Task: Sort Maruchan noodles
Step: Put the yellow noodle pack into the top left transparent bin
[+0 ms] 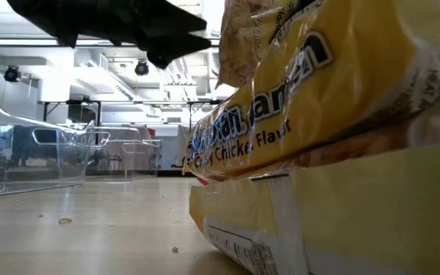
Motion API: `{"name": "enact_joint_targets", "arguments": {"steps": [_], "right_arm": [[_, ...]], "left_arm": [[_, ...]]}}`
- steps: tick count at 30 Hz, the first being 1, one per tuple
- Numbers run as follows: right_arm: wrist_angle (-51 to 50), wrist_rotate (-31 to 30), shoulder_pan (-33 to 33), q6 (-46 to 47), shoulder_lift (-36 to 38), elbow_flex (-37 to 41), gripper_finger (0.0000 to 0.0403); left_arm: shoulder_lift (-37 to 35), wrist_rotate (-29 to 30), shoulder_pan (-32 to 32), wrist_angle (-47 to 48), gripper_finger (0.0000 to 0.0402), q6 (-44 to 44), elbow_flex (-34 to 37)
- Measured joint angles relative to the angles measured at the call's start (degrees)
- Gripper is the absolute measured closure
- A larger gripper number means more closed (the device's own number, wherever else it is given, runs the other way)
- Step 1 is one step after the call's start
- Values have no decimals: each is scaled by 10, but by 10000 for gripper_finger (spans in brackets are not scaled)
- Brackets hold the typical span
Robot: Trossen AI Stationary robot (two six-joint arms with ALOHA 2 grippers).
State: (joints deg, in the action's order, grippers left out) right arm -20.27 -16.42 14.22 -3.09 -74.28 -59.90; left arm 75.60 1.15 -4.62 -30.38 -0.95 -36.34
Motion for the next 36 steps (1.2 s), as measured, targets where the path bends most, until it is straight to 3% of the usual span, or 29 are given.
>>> {"name": "enact_joint_targets", "arguments": {"steps": [6,15,25,36], "right_arm": [[-21,2,-2,75,0,0,293],[-60,50,-1,220,0,0,293],[-69,148,-1,291,-2,-7,292],[-105,170,2,298,-33,-34,292]], "left_arm": [[-16,-2,0,30,159,-1,-20],[36,-6,-4,161,159,-28,-136],[79,-7,-12,147,159,-45,-169],[170,-44,-13,49,159,22,-200]]}}
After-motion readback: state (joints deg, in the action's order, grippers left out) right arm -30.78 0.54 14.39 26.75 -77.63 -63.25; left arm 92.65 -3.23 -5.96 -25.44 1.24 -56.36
